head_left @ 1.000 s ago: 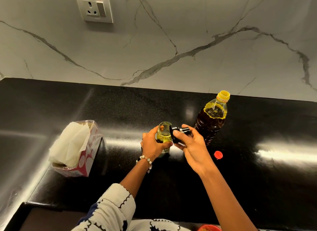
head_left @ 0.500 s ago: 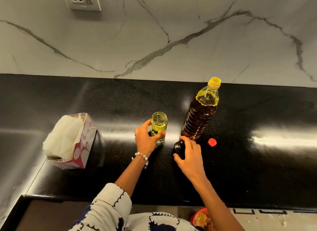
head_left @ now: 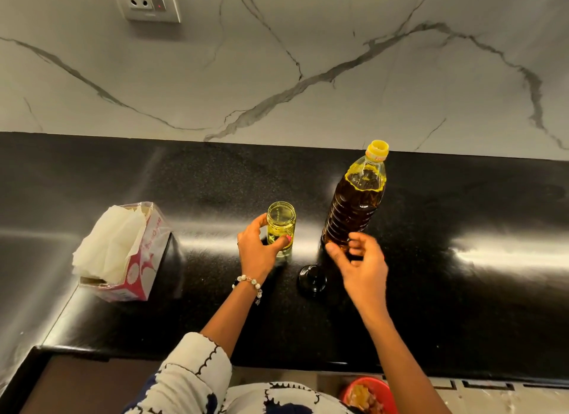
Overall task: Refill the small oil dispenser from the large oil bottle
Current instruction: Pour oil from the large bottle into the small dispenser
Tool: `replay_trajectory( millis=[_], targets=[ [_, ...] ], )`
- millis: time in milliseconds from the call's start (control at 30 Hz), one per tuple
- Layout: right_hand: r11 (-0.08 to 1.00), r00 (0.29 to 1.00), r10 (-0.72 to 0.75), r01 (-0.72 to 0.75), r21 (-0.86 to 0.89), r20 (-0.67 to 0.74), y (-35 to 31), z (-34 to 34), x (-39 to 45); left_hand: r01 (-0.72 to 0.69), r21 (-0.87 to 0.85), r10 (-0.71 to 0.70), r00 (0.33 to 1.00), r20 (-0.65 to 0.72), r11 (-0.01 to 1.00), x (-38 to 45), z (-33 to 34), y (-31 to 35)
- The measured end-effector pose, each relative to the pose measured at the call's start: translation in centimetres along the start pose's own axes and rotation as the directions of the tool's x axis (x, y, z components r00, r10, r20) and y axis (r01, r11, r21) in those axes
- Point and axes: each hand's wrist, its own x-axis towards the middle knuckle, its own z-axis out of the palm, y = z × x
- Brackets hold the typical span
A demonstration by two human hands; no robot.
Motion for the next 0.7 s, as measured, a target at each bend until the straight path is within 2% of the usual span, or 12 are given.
replay_trajectory(
  millis=[67,133,200,300,367,700],
  targets=[
    [0.992,0.991,0.03,-0.014,0.127,-0.128,-0.8,-0.9,1.4,-0.005,0.0,0.005,1.0,-0.004,1.0,0.1,0.1,0.1],
    [0.976,0.983,0.031,0.009,0.217,-0.179,-1.1,-1.5,2.8,-0.011,-0.005,0.011,1.0,-0.007,1.0,0.1,0.2,0.3],
    [0.971,0.991,0.001,0.03,0.237,-0.131,-1.2,-1.8,4.2,-0.014,-0.007,0.014,1.0,-0.012,1.0,0.1,0.2,0.5],
    [0.968,0.994,-0.095,0.08,0.236,0.055,-1.3,-1.6,6.2,-0.011,-0.006,0.011,1.0,-0.023,1.0,0.1,0.3,0.7],
    [0.954,0.982,-0.16,0.127,0.27,0.105,-1.0,-1.1,7.1,-0.01,0.0,0.01,1.0,-0.027,1.0,0.1,0.4,1.0],
    [0.936,0.975,-0.22,0.223,0.272,-0.04,-1.1,0.5,8.6,0.019,0.017,-0.018,0.997,-0.072,1.0,-0.1,0.9,1.3]
  ],
)
